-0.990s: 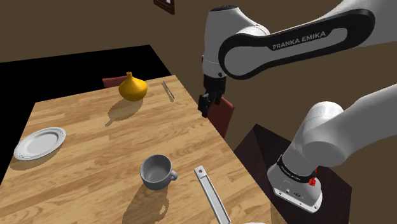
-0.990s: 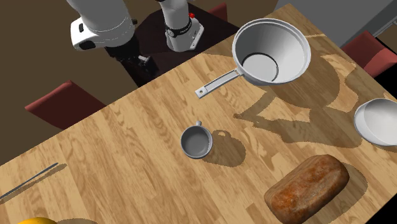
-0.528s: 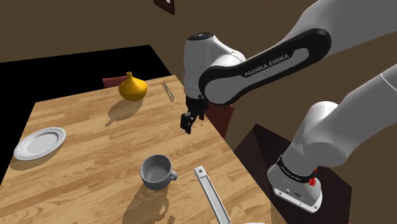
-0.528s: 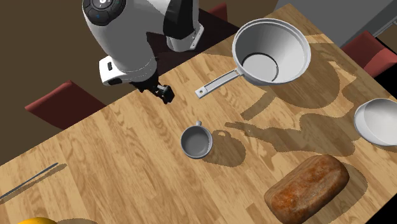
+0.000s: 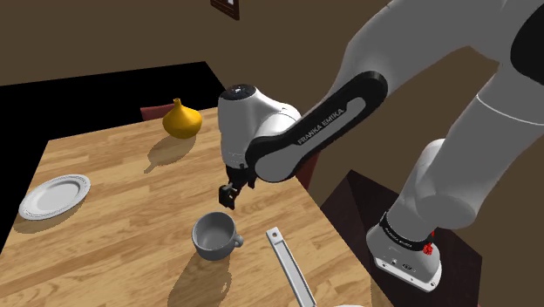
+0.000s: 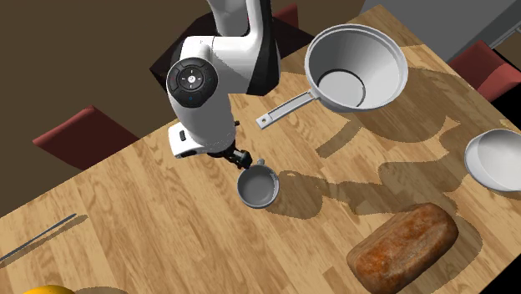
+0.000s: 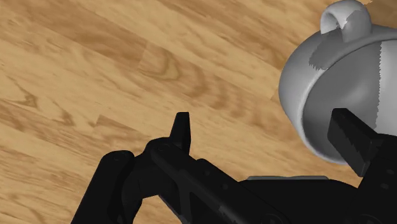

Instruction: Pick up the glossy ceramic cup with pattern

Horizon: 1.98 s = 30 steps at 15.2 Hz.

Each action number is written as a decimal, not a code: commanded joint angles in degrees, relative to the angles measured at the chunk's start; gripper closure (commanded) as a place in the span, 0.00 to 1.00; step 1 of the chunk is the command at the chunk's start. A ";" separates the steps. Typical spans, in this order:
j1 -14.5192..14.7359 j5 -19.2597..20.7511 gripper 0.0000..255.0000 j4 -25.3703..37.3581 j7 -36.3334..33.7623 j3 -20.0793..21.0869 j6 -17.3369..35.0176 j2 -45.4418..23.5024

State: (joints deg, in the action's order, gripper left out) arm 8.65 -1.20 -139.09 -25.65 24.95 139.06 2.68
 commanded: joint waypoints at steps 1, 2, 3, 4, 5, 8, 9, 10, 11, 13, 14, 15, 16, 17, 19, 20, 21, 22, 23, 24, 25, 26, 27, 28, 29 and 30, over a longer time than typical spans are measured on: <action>0.50 3.16 0.00 2.37 -3.73 1.01 2.08 -4.52; 0.93 5.02 0.00 3.68 -5.66 1.22 2.98 -6.89; 1.52 6.93 0.00 5.07 -7.58 1.25 3.76 -9.26; 2.22 8.85 0.00 6.55 -9.49 1.15 4.45 -11.62; 2.51 9.21 0.00 6.86 -9.85 0.98 4.58 -12.10; 2.97 10.94 0.00 6.57 -11.09 0.33 6.64 -14.11; 3.12 11.54 0.00 6.50 -11.52 0.10 7.31 -14.80; 3.30 12.15 0.00 6.44 -11.96 -0.15 7.98 -15.49; 3.48 12.78 0.00 6.40 -12.40 -0.42 8.64 -16.19; 3.81 13.76 0.00 6.36 -13.11 -0.89 9.67 -17.30; 3.82 13.76 0.00 6.36 -13.10 -0.90 9.67 -17.30; 3.80 13.74 1.00 6.34 -13.09 -0.89 9.67 -17.27; 3.79 13.72 1.00 6.33 -13.07 -0.88 9.66 -17.24; 3.80 13.73 1.00 6.32 -13.08 -0.89 9.67 -17.26; 3.80 13.73 1.00 6.32 -13.08 -0.89 9.67 -17.25; 3.80 13.73 1.00 6.32 -13.08 -0.89 9.67 -17.25; 3.79 13.72 1.00 6.31 -13.06 -0.88 9.67 -17.24; 3.79 13.72 1.00 6.31 -13.07 -0.88 9.67 -17.24; 3.79 13.73 1.00 6.32 -13.07 -0.89 9.68 -17.25; 3.82 13.76 1.00 6.36 -13.11 -0.90 9.67 -17.30; 3.60 13.13 1.00 6.37 -12.65 -0.59 9.02 -16.59; 3.39 12.52 1.00 6.41 -12.22 -0.29 8.36 -15.89; 3.20 11.90 1.00 6.46 -11.78 -0.02 7.70 -15.20; 3.02 11.30 1.00 6.52 -11.34 0.24 7.03 -14.51; 2.85 10.70 1.00 6.60 -10.92 0.48 6.35 -13.82; 2.70 10.12 1.00 6.69 -10.50 0.70 5.67 -13.15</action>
State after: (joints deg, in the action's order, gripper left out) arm 11.49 9.46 -132.55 -36.54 25.44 145.38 -11.07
